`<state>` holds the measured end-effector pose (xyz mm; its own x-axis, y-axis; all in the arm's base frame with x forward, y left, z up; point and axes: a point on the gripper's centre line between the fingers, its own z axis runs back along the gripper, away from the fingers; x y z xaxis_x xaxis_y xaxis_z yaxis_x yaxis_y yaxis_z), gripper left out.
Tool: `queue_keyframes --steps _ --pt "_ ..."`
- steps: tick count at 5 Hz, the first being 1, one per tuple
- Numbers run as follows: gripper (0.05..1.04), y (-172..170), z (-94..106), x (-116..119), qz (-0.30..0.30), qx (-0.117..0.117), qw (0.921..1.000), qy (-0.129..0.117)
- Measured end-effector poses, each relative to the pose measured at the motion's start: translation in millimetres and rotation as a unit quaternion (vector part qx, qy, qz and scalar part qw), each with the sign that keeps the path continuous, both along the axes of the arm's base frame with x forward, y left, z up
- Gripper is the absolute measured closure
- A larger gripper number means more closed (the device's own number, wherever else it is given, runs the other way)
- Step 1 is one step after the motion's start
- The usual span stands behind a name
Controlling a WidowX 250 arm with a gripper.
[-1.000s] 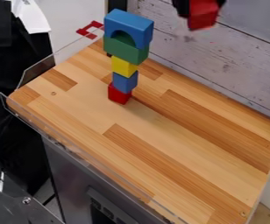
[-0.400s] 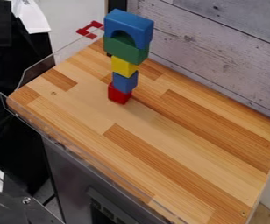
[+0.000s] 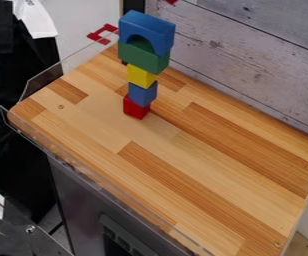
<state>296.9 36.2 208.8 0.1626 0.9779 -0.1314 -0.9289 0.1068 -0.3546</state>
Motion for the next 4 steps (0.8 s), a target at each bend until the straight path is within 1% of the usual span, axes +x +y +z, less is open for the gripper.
queue_keyframes --steps 1,2,3,4 --pt "0.502 5 -10.5 1 0.049 -0.003 0.9984 0.028" --pt "0.502 4 -11.2 3 0.062 -0.013 0.9976 0.028" --pt "0.502 4 -20.2 2 0.083 -0.024 0.9958 0.033" --pt "0.502 6 -25.4 2 0.098 -0.039 0.9939 0.029"
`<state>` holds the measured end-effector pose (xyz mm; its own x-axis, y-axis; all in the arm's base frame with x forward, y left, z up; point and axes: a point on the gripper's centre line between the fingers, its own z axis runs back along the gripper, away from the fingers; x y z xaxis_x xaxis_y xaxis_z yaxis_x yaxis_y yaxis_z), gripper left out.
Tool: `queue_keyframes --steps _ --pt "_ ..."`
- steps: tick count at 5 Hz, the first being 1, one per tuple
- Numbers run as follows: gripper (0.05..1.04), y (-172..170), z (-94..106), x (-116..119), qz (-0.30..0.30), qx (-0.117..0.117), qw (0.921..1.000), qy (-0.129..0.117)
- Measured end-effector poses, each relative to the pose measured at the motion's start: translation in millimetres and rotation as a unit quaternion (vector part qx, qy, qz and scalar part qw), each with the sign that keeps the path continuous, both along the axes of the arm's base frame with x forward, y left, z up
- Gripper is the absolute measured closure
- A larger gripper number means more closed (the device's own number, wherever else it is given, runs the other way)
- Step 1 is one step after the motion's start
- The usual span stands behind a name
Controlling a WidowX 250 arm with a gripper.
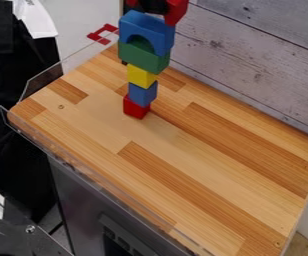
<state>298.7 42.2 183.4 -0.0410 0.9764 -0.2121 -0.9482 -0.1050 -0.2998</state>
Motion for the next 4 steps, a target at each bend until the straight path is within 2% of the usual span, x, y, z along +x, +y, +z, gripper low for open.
queue_keyframes --steps 2,4 --pt "0.502 8.8 -7.5 -1.4 0.035 -0.022 0.9991 -0.006" --pt "0.502 12.9 -6.5 0.8 0.045 -0.035 0.9982 -0.020"
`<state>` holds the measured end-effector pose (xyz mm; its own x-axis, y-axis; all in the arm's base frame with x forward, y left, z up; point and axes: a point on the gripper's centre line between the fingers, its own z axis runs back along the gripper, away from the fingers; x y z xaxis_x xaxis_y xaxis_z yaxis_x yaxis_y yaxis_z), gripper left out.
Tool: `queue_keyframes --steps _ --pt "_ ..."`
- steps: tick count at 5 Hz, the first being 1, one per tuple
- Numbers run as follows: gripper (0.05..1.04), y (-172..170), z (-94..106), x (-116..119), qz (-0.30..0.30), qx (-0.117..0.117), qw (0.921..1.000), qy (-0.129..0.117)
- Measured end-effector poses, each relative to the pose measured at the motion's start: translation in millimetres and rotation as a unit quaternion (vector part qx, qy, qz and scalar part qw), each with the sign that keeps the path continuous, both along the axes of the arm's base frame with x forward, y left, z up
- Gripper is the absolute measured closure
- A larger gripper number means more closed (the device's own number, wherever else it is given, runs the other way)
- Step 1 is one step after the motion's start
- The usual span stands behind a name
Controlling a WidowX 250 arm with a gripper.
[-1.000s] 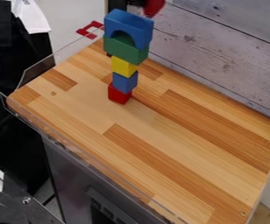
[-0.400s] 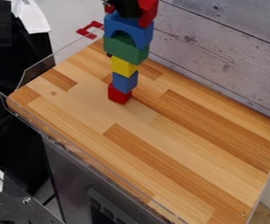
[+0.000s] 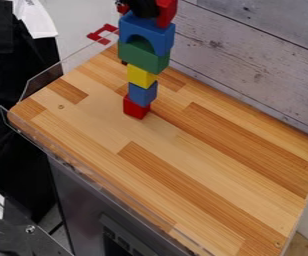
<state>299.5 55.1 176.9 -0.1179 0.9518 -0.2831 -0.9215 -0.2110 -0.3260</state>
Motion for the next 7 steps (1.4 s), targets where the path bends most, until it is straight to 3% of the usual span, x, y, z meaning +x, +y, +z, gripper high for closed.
queue_keyframes --steps 3,4,5,6,7 --pt "0.502 3 -8.5 5 -0.006 -0.017 0.9997 0.015" --pt "0.461 4 -9.5 5 0.000 -0.025 0.9996 0.015" --pt "0.190 5 -15.9 13 -0.015 -0.031 0.9991 0.023" --pt "0.079 7 -10.3 10 -0.041 -0.034 0.9983 0.023" --pt "0.084 13 -5.4 9 -0.043 -0.033 0.9983 0.022"
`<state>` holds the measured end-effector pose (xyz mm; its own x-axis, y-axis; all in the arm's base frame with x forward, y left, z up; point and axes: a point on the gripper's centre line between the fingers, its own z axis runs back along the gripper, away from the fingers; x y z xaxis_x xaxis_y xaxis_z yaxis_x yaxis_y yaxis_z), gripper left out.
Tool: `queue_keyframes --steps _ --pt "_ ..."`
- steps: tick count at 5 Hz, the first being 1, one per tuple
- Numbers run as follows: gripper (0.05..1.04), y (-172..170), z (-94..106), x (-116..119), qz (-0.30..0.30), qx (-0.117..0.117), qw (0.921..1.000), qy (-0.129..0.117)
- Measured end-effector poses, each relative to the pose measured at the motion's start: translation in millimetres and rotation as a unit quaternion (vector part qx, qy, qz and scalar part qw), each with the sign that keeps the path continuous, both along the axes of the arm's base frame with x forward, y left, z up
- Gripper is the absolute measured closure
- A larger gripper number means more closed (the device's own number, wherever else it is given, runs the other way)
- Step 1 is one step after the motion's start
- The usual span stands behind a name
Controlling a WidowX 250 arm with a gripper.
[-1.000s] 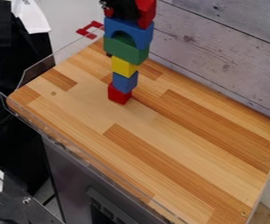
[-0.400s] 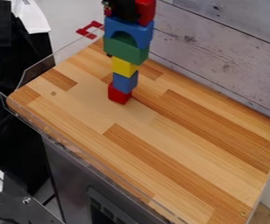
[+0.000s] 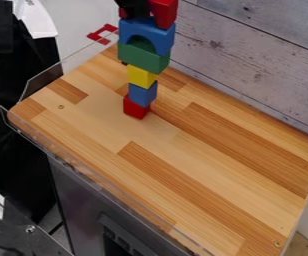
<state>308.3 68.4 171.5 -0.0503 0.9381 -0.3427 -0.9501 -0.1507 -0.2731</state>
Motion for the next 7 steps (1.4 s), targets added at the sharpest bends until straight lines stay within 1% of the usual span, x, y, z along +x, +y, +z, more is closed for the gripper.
queue_keyframes --steps 1,2,3,4,5,6,7 --pt "0.084 5 15.0 2 -0.009 0.019 0.9998 -0.001" --pt "0.084 7 49.2 5 -0.021 0.068 0.9974 0.011" --pt "0.084 -24 66.3 15 -0.085 0.133 0.9860 0.054" --pt "0.084 -79 57.4 13 -0.205 0.206 0.9521 0.094" --pt "0.084 -118 27.4 4 -0.332 0.206 0.9161 0.089" --pt "0.083 -125 -1.0 -10 -0.450 0.181 0.8701 0.086" --pt "0.084 -125 -10.6 -25 -0.564 0.164 0.8079 0.048"
